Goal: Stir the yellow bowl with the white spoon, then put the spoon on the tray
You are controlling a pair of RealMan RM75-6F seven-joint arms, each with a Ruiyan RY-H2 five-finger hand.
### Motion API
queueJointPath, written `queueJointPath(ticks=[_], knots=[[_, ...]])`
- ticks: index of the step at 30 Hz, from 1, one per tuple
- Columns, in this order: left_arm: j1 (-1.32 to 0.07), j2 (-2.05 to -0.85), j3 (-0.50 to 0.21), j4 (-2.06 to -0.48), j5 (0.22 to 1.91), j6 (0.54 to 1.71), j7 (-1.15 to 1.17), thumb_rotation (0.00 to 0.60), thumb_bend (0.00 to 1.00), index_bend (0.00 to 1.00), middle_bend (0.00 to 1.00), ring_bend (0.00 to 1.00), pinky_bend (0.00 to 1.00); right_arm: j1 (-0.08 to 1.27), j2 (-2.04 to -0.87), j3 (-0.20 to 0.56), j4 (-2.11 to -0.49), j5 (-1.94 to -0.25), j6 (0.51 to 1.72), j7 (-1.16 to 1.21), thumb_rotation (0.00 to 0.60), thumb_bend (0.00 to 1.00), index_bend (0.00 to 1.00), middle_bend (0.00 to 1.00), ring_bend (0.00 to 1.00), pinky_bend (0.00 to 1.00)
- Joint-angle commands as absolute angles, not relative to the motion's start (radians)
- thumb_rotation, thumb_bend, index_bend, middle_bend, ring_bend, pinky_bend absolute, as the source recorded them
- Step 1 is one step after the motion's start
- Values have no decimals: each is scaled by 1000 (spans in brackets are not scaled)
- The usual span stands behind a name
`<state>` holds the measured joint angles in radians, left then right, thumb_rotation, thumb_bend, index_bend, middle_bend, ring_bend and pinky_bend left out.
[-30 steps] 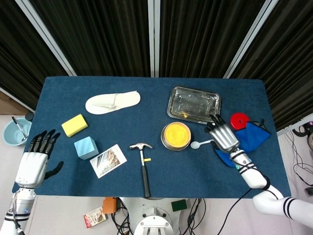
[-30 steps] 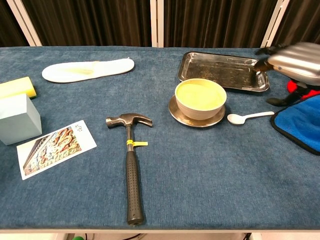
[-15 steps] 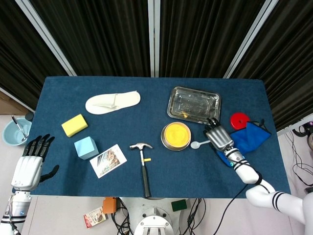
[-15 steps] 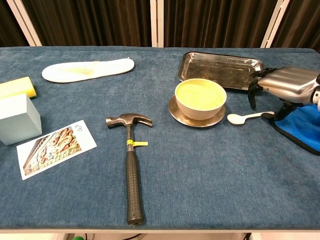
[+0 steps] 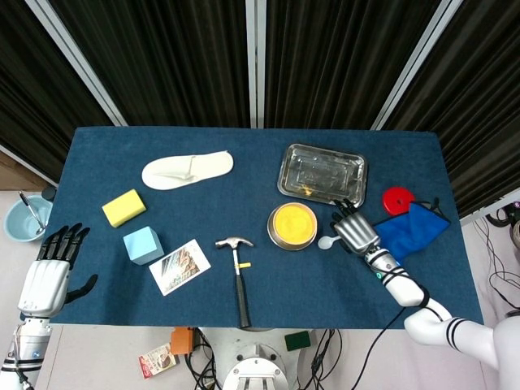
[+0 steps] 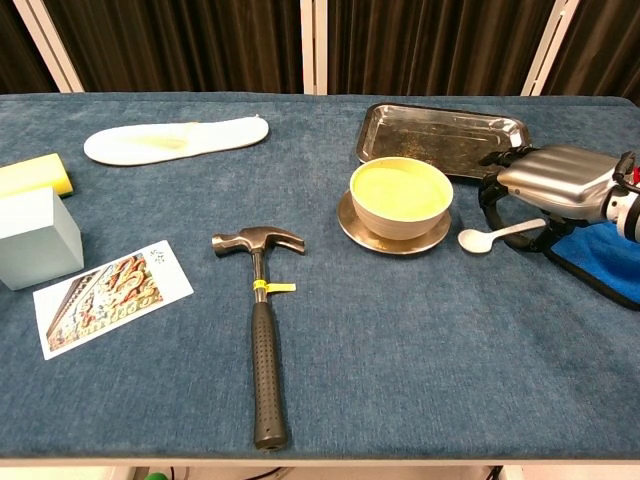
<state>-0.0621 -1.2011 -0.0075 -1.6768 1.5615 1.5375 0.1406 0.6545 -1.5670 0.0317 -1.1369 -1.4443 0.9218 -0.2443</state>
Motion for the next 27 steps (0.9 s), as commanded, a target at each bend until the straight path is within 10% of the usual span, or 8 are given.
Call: queueJointPath(ticks=[1, 12, 27], knots=[[-60, -1200, -6, -1675, 1562, 1540, 139, 600, 214, 94, 46, 13, 111, 648, -1542, 38, -1156, -1450, 947, -249, 600, 476, 634, 305, 40, 96], [-60, -1203, -7, -1678, 1566, 1539, 143, 600, 214, 94, 46, 13, 112, 690, -1325, 117, -1413, -1420, 955, -344, 600, 477, 634, 309, 40, 88], [-39, -1206, -2, -1646, 1555, 1552, 105, 600, 214, 94, 46, 13, 112, 923, -1521, 179, -1400, -1100, 764, -791, 600, 475, 597, 290, 40, 56]])
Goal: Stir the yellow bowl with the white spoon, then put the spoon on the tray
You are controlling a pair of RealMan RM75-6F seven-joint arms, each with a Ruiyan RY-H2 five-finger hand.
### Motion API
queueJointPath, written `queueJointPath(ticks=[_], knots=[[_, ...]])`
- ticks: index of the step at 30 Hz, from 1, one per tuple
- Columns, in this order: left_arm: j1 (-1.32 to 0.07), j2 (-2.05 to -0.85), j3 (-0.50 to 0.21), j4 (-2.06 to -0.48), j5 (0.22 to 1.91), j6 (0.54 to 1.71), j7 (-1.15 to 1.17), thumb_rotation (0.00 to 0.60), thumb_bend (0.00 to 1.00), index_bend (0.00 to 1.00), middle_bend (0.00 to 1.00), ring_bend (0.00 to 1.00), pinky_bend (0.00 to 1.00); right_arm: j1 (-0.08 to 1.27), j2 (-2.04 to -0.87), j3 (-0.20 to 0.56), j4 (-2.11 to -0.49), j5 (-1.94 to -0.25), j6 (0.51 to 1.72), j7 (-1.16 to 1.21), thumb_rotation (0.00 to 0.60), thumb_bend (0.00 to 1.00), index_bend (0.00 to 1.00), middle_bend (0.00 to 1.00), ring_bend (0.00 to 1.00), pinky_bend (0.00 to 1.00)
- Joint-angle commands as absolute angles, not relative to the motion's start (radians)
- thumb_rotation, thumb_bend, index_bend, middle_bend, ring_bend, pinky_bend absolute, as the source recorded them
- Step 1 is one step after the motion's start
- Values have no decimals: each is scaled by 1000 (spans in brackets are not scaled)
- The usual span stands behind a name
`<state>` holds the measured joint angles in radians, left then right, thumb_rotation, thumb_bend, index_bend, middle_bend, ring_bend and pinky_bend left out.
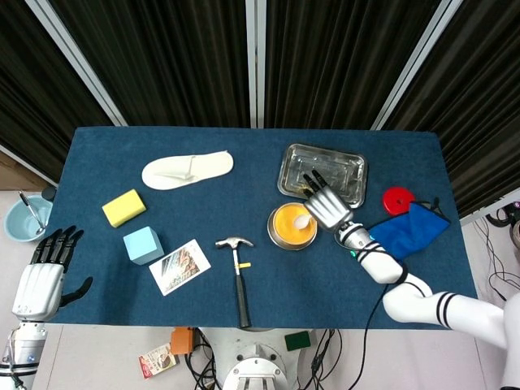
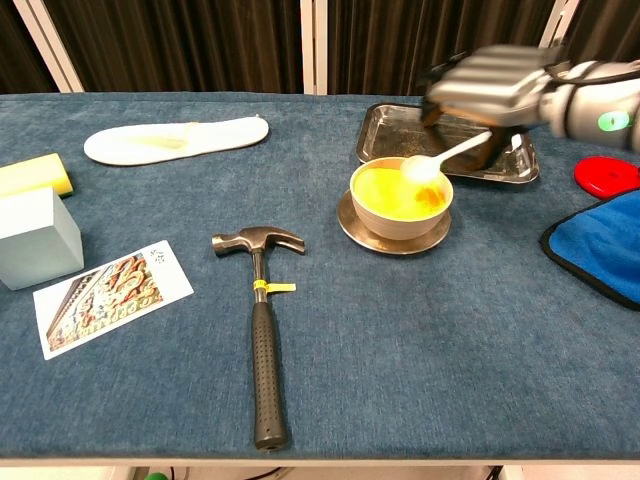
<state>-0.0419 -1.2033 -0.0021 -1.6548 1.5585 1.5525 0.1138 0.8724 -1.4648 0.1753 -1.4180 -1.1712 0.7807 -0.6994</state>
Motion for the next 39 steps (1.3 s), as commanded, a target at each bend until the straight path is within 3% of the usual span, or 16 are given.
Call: queueJointPath(ticks=[1, 6, 12, 22, 39], knots=[[-39, -1208, -2, -1641, 1555, 1553, 100, 600, 214, 94, 46, 13, 111, 928, -1530, 178, -1400, -1083, 770, -811, 600, 475, 583, 288, 40, 49], [-36, -1215, -2, -1619, 1558, 1558, 78, 600, 213, 94, 46, 13, 112, 942, -1537, 163, -1444, -1015, 811, -884, 600, 430, 424, 255, 29, 36], [-30, -1219, -4, -1602, 1559, 1567, 59, 600, 214, 94, 45, 13, 111, 938, -1499, 143, -1496, -996, 853, -892, 600, 335, 371, 255, 28, 35], [-26, -1227, -2, -1589, 1561, 1568, 49, 600, 214, 94, 45, 13, 112, 930, -1517, 125, -1448, -1045, 881, -804, 600, 334, 496, 275, 28, 36], [-27, -1228, -4, -1588, 1559, 1560, 48, 600, 213, 94, 46, 13, 111, 930, -1556, 101, -1375, -1078, 875, -742, 600, 360, 515, 283, 28, 36]])
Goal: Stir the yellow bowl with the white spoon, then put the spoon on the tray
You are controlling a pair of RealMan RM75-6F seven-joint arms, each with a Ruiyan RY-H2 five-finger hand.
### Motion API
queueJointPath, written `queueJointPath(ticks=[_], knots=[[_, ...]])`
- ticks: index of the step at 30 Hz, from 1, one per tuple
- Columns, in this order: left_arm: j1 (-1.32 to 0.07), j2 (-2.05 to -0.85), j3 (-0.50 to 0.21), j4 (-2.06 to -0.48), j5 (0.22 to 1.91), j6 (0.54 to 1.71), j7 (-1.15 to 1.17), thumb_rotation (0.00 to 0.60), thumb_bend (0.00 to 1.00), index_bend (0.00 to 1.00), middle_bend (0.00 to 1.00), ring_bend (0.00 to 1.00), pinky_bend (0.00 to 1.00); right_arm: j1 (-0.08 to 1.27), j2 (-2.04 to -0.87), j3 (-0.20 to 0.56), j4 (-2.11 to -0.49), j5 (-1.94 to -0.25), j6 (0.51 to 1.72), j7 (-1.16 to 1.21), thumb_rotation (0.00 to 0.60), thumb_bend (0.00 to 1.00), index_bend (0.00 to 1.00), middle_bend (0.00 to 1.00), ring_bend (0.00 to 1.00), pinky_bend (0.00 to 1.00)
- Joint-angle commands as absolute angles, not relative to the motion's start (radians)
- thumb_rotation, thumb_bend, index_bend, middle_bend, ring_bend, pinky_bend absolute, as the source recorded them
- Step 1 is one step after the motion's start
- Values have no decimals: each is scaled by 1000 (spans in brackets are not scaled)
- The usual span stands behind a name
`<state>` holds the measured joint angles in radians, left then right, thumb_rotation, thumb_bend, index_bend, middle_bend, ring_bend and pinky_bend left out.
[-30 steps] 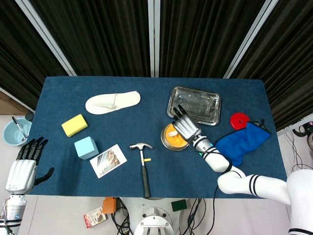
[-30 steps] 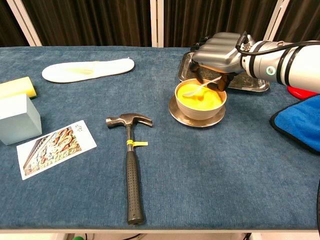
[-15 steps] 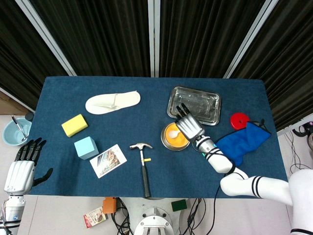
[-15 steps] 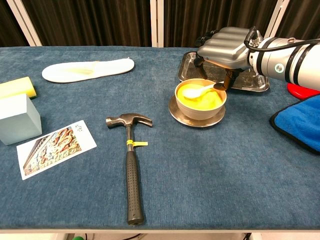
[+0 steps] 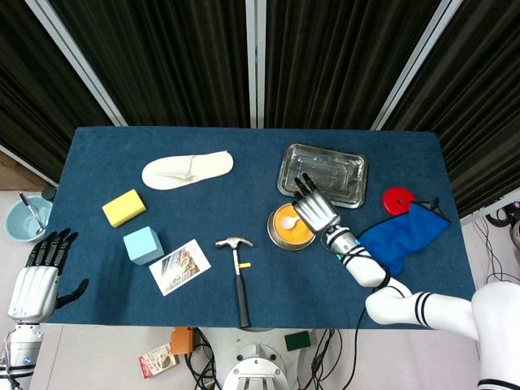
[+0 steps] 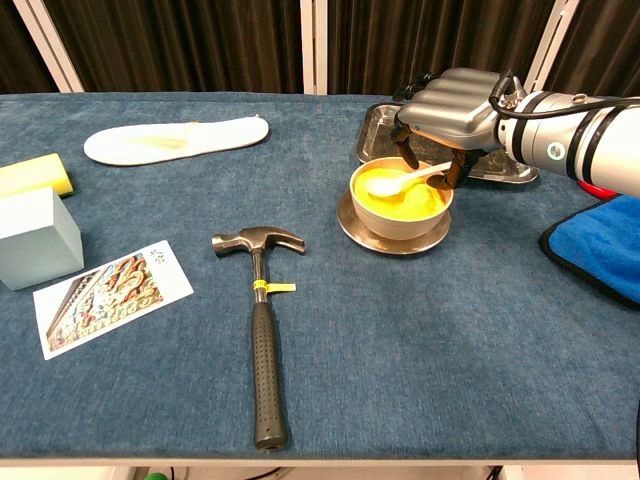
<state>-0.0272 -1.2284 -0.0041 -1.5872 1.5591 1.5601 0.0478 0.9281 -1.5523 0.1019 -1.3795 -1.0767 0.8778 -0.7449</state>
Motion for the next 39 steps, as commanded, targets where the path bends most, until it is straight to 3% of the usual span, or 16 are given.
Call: queueJointPath(ticks=[1, 28, 39], knots=[[-26, -1228, -4, -1588, 1558, 1560, 48, 600, 213, 94, 46, 13, 111, 931, -1558, 101, -1371, -1079, 874, -740, 600, 363, 517, 283, 28, 36], [-19, -1223, -4, -1586, 1553, 1561, 46, 600, 213, 94, 46, 13, 112, 942, -1573, 98, -1346, -1107, 894, -746, 600, 464, 597, 305, 29, 36], [-20, -1226, -4, -1594, 1563, 1566, 52, 600, 214, 94, 45, 13, 112, 953, -1476, 22, -1378, -1276, 1011, -1066, 600, 477, 643, 328, 31, 36]])
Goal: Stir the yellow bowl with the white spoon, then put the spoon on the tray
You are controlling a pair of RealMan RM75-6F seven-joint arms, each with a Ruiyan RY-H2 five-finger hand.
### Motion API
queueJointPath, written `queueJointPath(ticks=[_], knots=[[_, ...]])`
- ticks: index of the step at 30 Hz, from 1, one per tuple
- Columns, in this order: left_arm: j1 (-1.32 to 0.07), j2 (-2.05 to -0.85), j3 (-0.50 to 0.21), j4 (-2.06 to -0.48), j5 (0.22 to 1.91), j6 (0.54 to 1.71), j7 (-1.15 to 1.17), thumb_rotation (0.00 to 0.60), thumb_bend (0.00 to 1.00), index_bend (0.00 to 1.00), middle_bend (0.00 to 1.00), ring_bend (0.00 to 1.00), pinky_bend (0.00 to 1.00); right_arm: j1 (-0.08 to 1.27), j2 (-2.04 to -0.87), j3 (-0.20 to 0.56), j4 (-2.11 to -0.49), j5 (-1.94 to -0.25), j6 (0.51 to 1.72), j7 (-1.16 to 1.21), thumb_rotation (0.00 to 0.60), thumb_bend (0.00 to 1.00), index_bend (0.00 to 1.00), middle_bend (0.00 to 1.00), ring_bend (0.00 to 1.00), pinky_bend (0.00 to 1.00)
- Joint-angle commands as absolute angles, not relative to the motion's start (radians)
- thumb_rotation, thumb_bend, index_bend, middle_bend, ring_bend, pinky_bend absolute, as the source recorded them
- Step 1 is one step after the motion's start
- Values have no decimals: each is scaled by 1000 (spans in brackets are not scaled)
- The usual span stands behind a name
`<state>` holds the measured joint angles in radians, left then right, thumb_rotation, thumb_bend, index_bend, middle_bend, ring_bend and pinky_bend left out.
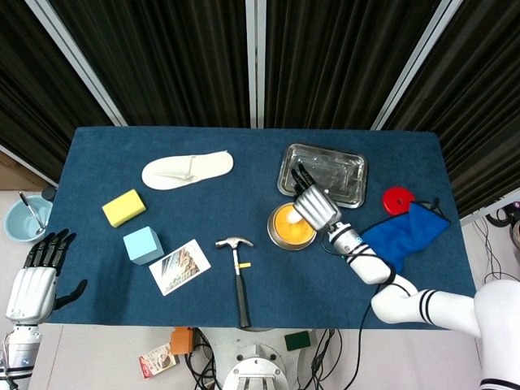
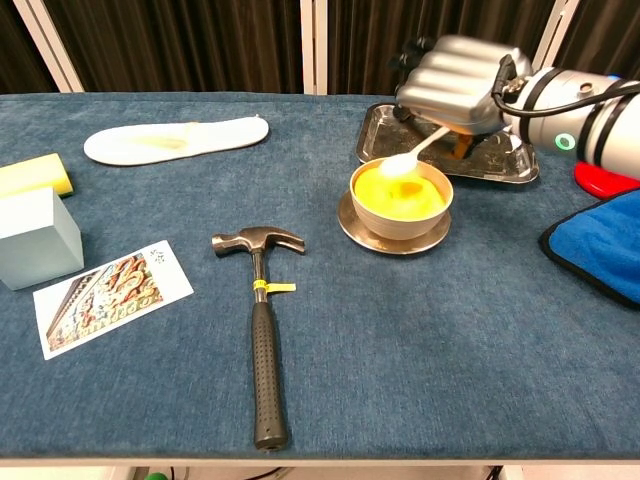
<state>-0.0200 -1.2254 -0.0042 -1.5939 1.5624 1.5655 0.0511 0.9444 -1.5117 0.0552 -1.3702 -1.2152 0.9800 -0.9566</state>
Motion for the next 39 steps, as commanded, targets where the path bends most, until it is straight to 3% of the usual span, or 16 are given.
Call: queueJointPath(ticks=[1, 22, 39], knots=[[-20, -1227, -4, -1594, 1563, 1566, 53, 600, 214, 94, 46, 13, 112, 957, -1472, 15, -1374, -1288, 1010, -1100, 600, 477, 644, 328, 32, 36], [-10, -1241, 1, -1575, 1560, 1569, 39, 600, 213, 94, 46, 13, 112, 966, -1571, -41, -1224, -1415, 958, -1336, 600, 477, 658, 335, 33, 36], [-8, -1248, 0, -1557, 1559, 1568, 21, 600, 213, 94, 46, 13, 112, 881, -1694, 7, -1118, -1454, 1058, -1100, 600, 477, 688, 338, 38, 36]])
